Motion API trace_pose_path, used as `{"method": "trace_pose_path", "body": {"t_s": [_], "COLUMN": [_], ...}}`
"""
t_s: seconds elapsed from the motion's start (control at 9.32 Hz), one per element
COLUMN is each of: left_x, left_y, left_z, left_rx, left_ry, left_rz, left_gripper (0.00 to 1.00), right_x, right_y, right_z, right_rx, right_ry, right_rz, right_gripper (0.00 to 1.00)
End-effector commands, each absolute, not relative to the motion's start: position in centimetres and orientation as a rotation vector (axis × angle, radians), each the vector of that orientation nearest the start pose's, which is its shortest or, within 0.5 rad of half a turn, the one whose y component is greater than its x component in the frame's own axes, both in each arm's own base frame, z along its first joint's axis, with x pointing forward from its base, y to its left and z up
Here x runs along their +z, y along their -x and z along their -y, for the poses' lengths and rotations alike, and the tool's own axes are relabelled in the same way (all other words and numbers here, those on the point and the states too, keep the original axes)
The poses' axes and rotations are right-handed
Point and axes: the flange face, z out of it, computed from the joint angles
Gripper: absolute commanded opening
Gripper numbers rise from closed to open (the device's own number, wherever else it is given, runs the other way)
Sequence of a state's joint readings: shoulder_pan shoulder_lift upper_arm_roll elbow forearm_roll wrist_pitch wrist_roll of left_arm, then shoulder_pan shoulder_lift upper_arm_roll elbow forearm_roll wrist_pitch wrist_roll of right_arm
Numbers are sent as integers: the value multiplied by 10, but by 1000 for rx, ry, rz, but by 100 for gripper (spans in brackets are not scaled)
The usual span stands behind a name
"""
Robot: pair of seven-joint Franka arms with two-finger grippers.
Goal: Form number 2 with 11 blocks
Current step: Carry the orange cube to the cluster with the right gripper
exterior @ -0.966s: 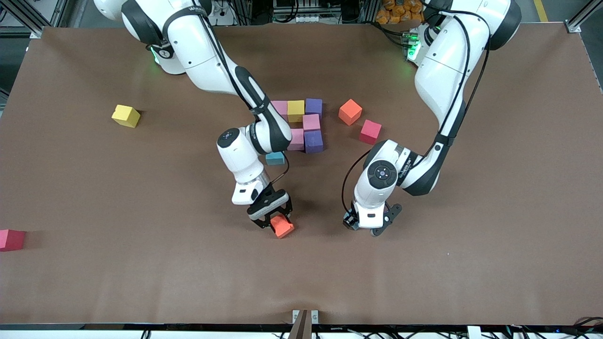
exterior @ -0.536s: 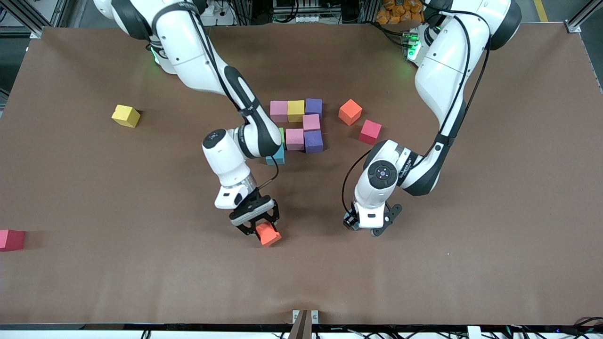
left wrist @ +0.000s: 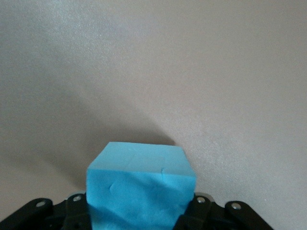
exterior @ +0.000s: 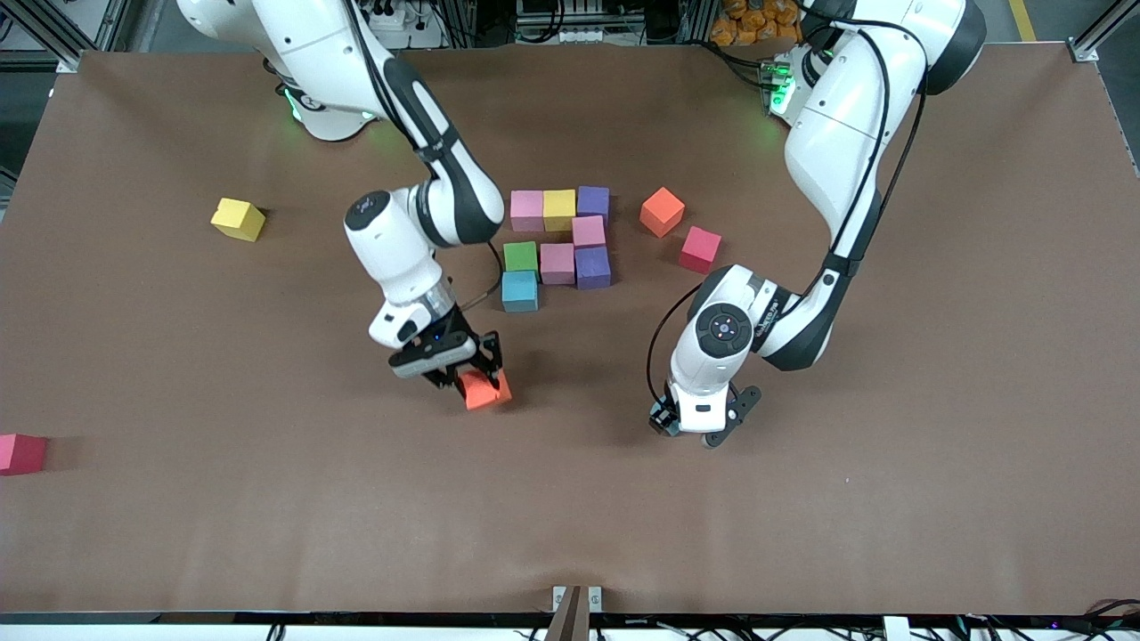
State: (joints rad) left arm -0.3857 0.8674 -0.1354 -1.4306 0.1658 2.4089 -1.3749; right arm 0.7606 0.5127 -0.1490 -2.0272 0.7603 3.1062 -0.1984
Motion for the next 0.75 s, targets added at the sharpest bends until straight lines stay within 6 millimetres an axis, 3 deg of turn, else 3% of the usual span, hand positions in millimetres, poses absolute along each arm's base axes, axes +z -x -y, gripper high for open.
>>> {"method": "trace_pose_path", "body": {"t_s": [0.0, 0.32, 0.64], "left_x": [195, 195, 196], "left_y": [-650, -650, -651], "left_z": [343, 343, 344], "left_rx": [-146, -145, -134], "left_ry": [2968, 2968, 2968], "left_rz": [1201, 1200, 1220], "left_gripper": [0, 0, 0], "right_x": [257, 260, 263], "right_y": [-513, -497, -490], "right_z": [-304, -333, -342], "right_rx": [-648, -640, -688], "right_ry": [2758, 2736, 2756], "right_rz": [1, -3, 39], "right_gripper": [3, 0, 0]}}
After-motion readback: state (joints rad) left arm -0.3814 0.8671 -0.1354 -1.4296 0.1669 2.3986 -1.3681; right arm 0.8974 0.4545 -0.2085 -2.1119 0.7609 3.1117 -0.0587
